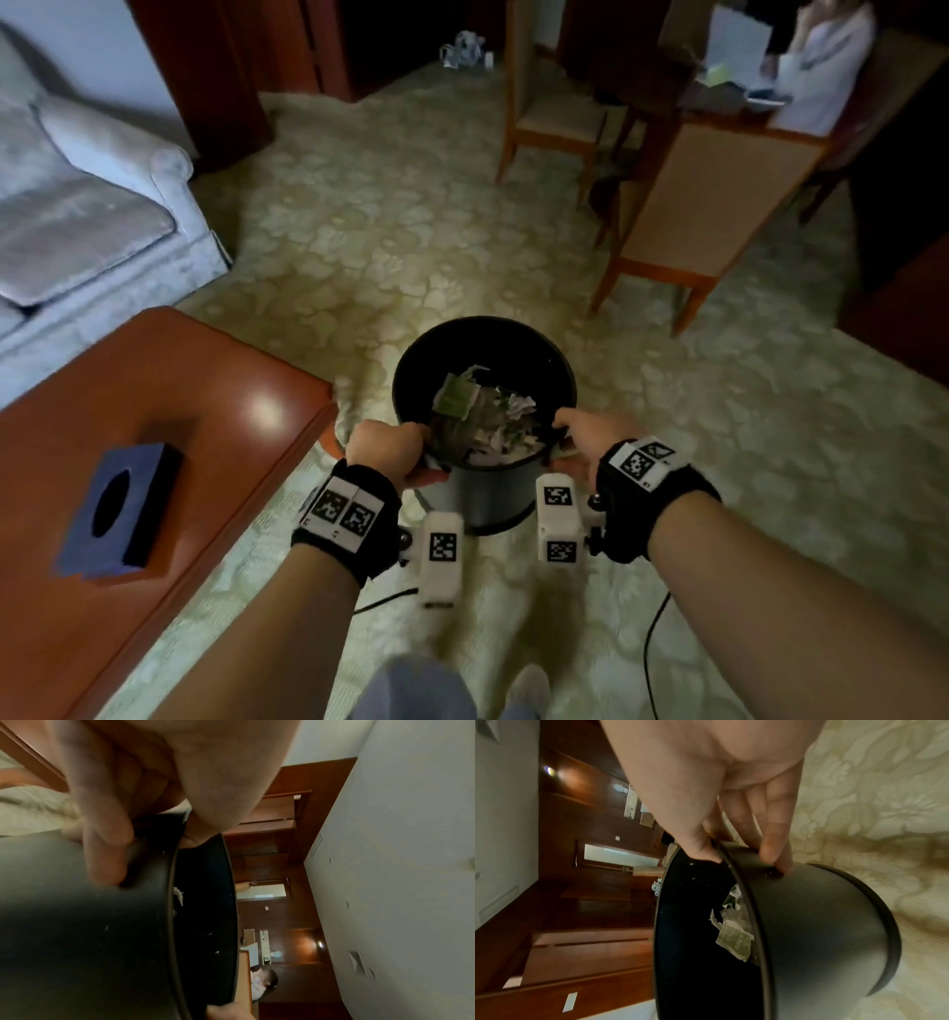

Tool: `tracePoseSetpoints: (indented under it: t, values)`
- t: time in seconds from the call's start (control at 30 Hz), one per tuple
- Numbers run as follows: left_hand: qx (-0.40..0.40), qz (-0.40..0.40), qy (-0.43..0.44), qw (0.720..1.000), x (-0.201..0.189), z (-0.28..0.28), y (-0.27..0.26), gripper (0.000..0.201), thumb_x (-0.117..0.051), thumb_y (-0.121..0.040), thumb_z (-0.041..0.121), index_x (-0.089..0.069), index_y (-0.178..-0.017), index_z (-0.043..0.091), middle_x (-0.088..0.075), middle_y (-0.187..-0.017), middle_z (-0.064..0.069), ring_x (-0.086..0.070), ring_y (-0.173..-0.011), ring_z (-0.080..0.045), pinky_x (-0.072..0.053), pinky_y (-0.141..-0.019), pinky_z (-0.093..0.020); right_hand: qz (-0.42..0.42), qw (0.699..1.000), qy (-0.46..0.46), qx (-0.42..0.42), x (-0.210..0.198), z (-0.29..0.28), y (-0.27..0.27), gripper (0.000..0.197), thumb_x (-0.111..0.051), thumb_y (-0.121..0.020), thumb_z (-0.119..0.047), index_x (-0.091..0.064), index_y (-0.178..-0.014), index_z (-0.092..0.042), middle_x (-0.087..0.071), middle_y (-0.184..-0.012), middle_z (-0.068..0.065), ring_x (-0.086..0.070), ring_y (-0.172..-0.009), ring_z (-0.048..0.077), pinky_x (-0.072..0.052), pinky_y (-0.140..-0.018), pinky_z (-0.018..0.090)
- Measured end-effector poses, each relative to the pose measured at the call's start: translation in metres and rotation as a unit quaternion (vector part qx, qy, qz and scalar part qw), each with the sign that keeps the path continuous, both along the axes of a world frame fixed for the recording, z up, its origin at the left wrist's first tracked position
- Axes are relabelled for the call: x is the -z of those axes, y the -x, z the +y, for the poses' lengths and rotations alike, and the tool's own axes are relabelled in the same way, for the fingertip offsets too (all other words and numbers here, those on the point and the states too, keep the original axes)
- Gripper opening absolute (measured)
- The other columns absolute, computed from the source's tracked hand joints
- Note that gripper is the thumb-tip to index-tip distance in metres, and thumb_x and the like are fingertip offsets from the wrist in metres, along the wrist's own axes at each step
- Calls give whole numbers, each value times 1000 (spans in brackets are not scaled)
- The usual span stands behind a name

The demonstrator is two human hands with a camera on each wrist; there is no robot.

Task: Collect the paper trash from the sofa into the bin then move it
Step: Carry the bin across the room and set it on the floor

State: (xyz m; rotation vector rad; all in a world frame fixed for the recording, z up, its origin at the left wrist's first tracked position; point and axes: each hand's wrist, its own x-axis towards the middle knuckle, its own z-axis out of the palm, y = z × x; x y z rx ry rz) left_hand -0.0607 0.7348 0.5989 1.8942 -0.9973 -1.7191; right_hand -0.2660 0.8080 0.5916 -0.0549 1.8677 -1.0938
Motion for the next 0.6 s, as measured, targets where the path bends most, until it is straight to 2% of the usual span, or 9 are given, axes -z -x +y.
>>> tracePoseSetpoints:
  t: [0.07,0.17,0.23,0.33,0.43,0.47,0.53,0.6]
  values:
    - [-32,1,-6,999,5,-21,16,15,-68,-79,3,-61,-88,-6,-72,-68,-26,-72,-57,-38,-61,-64,-52,0,1000,-7,-16,3,-32,20,9,-67,-79,-7,-61,-79,0,-63,-81,15,-66,-77,35,-59,-56,38]
    - [-78,15,-10,997,14,-54,31,14,-68,-83,5,-58,-77,-2,-69,-71,-25,-69,-46,-32,-58,-43,-34,-1,999,3,-39,8,-80,37,10,-68,-78,-6,-61,-80,0,-63,-93,17,-66,-86,38,-58,-53,36]
    - [-115,26,-19,993,29,-83,37,17,-69,-84,7,-57,-75,-2,-68,-71,-25,-67,-41,-29,-52,-37,-26,3,999,-3,-54,15,-119,45,9,-68,-78,-3,-61,-80,3,-63,-92,19,-66,-85,39,-58,-51,37]
    - [-143,30,-39,989,54,-124,40,20,-69,-84,6,-55,-72,-2,-67,-70,-26,-65,-38,-27,-49,-33,-24,4,996,-31,-80,36,-173,47,10,-68,-78,0,-62,-83,6,-65,-94,20,-66,-83,39,-60,-55,43]
    - [-162,38,-56,984,88,-170,37,20,-69,-84,6,-56,-72,-3,-67,-65,-25,-65,-39,-27,-49,-33,-23,14,993,-60,-104,67,-227,46,9,-67,-78,-2,-62,-82,4,-66,-103,20,-66,-82,37,-60,-57,41]
    - [-165,40,-66,983,97,-184,35,19,-70,-84,8,-58,-76,-5,-68,-67,-24,-66,-40,-27,-49,-34,-22,13,991,-64,-117,77,-243,46,12,-66,-79,-3,-62,-87,4,-65,-107,19,-66,-83,35,-60,-56,39]
    - [-169,39,-89,981,124,-215,28,22,-72,-84,13,-63,-85,-7,-72,-76,-22,-71,-50,-27,-50,-37,-21,18,979,-84,-184,101,-279,43,26,-62,-85,-7,-59,-110,-1,-60,-118,17,-64,-86,27,-60,-56,32]
    - [-171,39,-107,979,146,-235,21,22,-72,-84,15,-67,-88,-5,-73,-75,-18,-72,-56,-25,-50,-39,-20,17,965,-98,-241,121,-307,37,33,-56,-90,-8,-52,-123,-7,-55,-130,20,-61,-87,24,-60,-64,30]
